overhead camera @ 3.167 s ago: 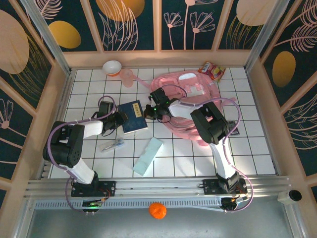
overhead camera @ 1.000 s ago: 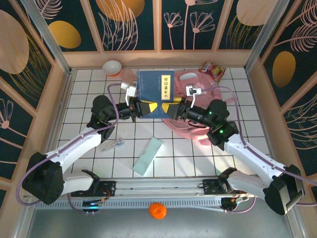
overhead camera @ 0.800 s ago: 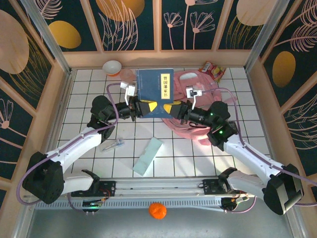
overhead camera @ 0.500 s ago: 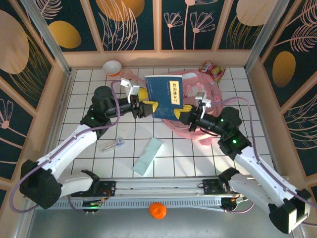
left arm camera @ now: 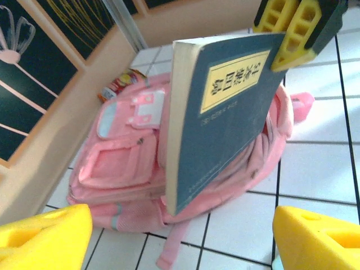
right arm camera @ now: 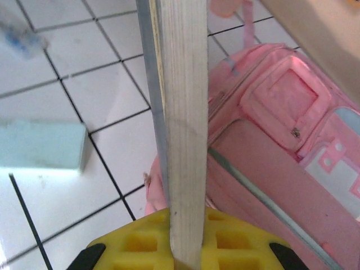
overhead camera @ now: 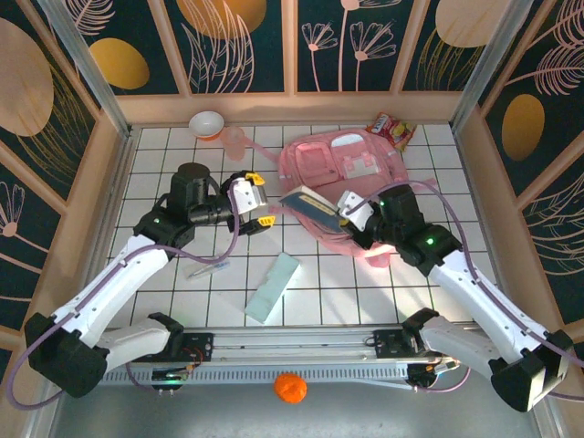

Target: Pack the student bag

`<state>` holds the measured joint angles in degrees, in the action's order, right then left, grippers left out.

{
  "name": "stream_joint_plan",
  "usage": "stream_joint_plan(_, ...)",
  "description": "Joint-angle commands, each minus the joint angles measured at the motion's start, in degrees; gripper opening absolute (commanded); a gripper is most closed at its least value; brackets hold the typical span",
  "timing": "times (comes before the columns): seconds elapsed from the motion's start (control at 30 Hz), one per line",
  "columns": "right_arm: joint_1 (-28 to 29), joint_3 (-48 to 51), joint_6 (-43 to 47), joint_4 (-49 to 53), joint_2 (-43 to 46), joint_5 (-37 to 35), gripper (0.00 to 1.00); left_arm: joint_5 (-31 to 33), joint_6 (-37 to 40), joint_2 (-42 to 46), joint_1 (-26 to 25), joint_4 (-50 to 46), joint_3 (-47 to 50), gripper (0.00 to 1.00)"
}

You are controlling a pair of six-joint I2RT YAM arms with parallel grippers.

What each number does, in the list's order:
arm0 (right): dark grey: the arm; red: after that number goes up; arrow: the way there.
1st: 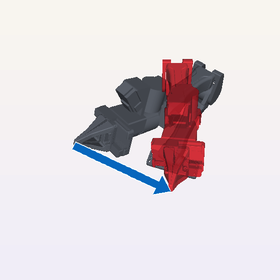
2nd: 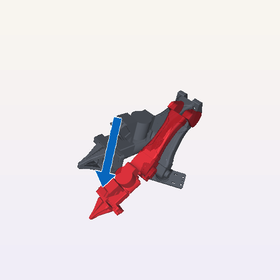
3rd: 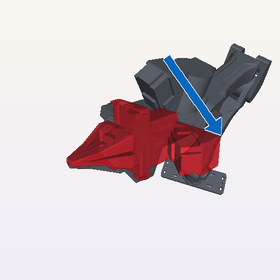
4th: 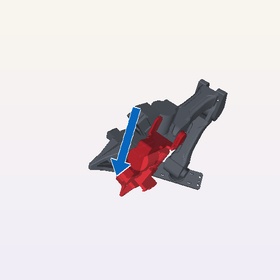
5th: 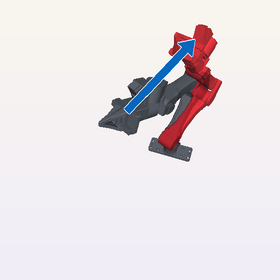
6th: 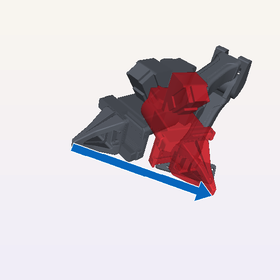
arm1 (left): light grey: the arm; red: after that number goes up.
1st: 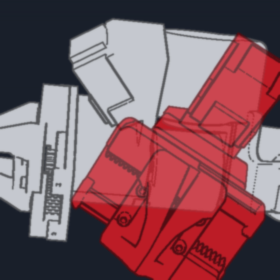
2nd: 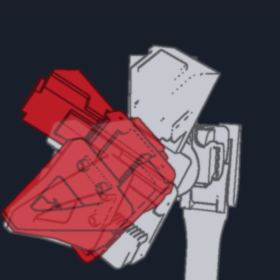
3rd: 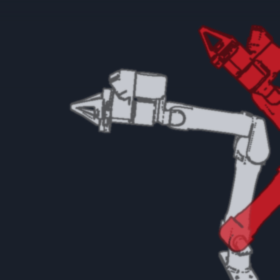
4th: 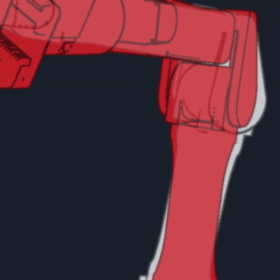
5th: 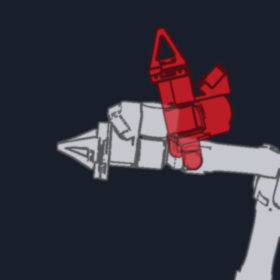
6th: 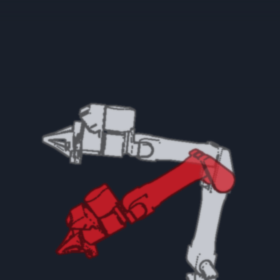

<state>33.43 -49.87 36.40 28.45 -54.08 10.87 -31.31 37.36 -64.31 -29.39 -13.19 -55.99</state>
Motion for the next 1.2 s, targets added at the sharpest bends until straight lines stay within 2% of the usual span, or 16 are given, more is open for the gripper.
stream_joint_plan(0.0, 2.35, -2.68, 7.8, 0.58, -1.05, -1.67, 0.0, -3.87, 6.07, -1.78, -0.2, -3.48, -0.68, 0.82)
stream_joint_plan(0.2, 3.65, -5.39, 9.87, -0.23, -4.91, 2.4, 0.0, -8.81, 6.87, -5.54, -1.97, -4.02, -1.14, 0.77)
stream_joint_plan(0.33, 3.66, -6.89, 10.72, -0.68, -7.14, 4.87, 0.0, -13.08, 4.84, -7.04, -2.93, -1.39, -0.5, 0.63)
stream_joint_plan(0.4, 3.63, -7.52, 11.19, -0.92, -7.62, 6.44, 0.0, -14.22, 2.73, -6.85, -2.95, 2.16, 1.08, 0.5)
stream_joint_plan(0.5, 2.89, -6.72, 11.45, -3.04, -6.37, 9.23, 0.01, -14.38, -1.57, -5.29, -2.96, 10.08, 5.26, 0.06)
stream_joint_plan(0.53, 1.61, -5.73, 10.87, -4.6, -5.13, 11.28, 0.07, -14.24, -4.9, -4.52, -2.87, 14.52, 6.86, 0.0)
stream_joint_plan(0.6, -3.53, -2.07, 7.89, -9.59, -1.51, 17.59, 0.26, -15.69, -9.91, -3.39, -2.76, 22.11, 10.14, 0.0)
stream_joint_plan(0.67, -10.98, 3.89, 0.65, -18.3, 3.4, 25.57, 0.44, -17.28, -14.95, -3.23, -2.62, 27.61, 11.91, 0.0)
stream_joint_plan(0.77, -20.19, 13.72, -14.01, -33.29, 9.66, 37.25, 0.56, -19.56, -22.16, -3.31, -2.47, 35.43, 13.83, 0.0)
stream_joint_plan(0.83, -24.08, 19.76, -23.57, -42.99, 12.42, 42.72, 0.58, -20.26, -27.05, -3.25, -2.52, 42.08, 15.54, 0.0)
stream_joint_plan(0.93, -26.0, 25.48, -31.86, -52.78, 13.74, 48.36, 0.59, -22.26, -31.62, -3.98, -2.46, 46.98, 15.77, 0.0)
stream_joint_plan(1.07, -25.98, 26.23, -36.28, -57.59, 12.37, 54.11, 0.59, -25.74, -33.65, -6.11, -2.52, 45.63, 12.72, 0.0)
stream_joint_plan(1.17, -25.97, 24.81, -37.02, -57.96, 10.42, 57.56, 0.56, -27.56, -37.58, -7.43, -2.52, 49.24, 12.1, 0.0)
